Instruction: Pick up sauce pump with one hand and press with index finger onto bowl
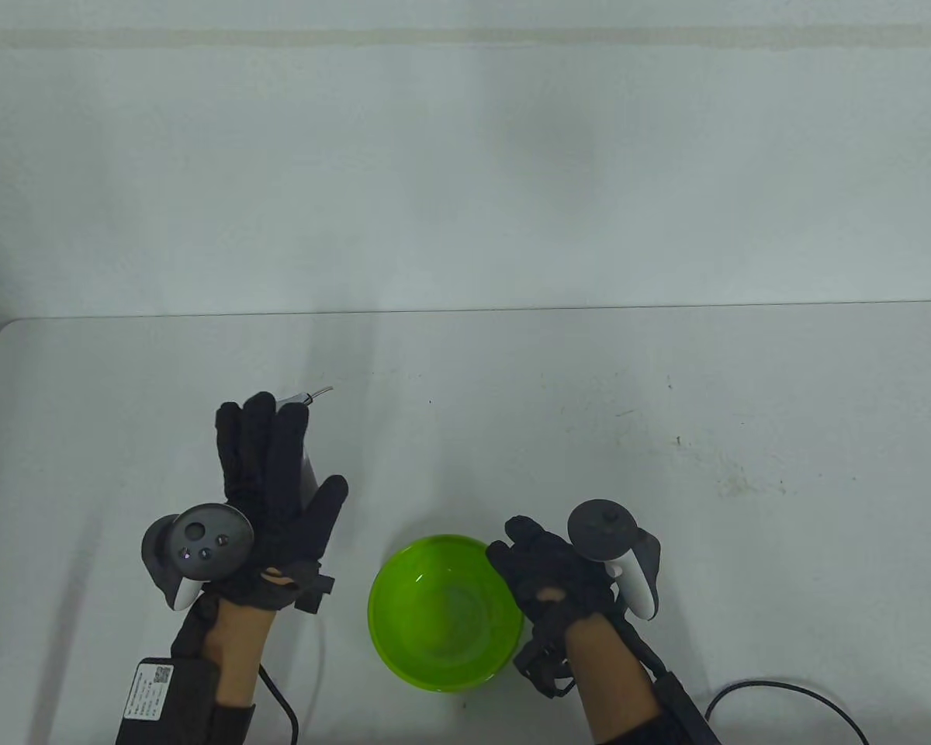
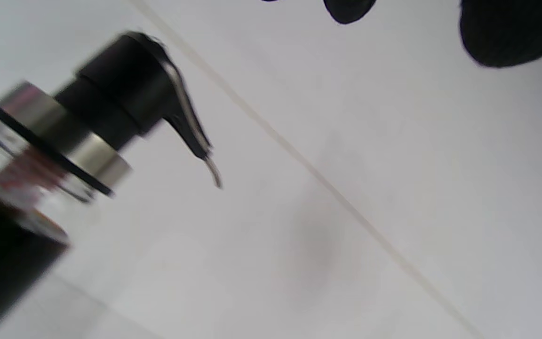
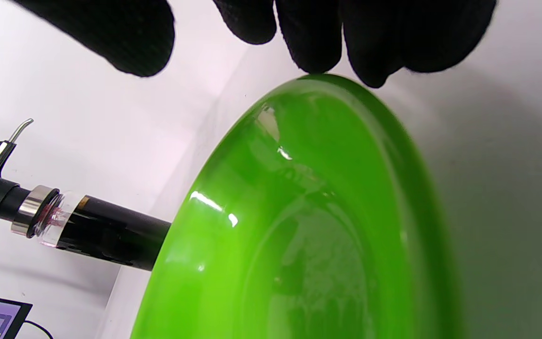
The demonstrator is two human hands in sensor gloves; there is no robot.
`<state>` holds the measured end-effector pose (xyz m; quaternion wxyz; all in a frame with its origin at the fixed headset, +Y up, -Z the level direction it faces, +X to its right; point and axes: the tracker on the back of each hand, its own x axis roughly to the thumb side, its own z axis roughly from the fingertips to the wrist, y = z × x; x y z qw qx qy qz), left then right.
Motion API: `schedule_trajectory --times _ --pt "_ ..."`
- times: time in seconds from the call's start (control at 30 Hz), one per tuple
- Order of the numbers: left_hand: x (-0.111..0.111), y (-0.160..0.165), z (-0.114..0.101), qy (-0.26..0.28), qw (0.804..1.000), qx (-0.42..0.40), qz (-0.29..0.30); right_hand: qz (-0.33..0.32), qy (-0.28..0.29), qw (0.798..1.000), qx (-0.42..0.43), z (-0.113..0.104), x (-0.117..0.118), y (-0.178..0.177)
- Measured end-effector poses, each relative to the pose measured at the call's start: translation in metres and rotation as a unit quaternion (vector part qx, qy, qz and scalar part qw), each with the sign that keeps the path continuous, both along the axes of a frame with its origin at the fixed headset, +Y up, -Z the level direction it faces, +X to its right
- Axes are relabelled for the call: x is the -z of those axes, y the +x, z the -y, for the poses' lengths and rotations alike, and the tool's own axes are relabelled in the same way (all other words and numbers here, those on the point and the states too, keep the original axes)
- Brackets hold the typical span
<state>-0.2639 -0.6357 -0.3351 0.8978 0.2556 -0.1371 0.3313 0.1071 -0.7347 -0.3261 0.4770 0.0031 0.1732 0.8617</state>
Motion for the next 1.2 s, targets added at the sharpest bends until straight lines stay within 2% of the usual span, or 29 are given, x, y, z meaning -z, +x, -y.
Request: schedule_trajectory --times 0.13,0.2,0.33,0.5,0.67,0.77,0.93,1.2 --pt "0.024 -0.017 0.027 0.024 0.999 -0.017 -0.036 -0.003 0.003 1.0 -0.001 0.0 0.0 0.0" --pt "0.032 -0.023 0.043 0.019 0.998 -0.005 -0.053 -0.003 0.005 1.0 0.001 0.0 0.0 0.0" --pt "0.044 -0.035 0.073 0.021 0.997 -0.049 -0.047 -0.005 0.016 1.0 -0.002 -0.004 -0.001 -0.001" --pt "0.056 -0.043 0.096 0.059 0.993 -0.098 -0.023 -0.01 0.03 0.999 -0.006 -0.008 -0.003 -0.003" --pt "0.066 -0.04 0.098 0.085 0.989 -0.118 -0.009 -0.016 0.034 0.999 -0.005 -0.009 -0.003 -0.004" --pt "0.071 -0.039 0.094 0.098 0.992 -0.076 -0.006 -0.02 0.035 0.999 -0.007 -0.009 -0.004 -0.005" --pt "0.075 -0.039 0.094 0.102 0.993 -0.052 -0.005 -0.024 0.039 0.999 -0.012 -0.009 -0.004 -0.007" --pt "0.083 -0.041 0.095 0.116 0.992 -0.045 -0.025 -0.034 0.046 0.998 -0.009 -0.01 -0.006 -0.009"
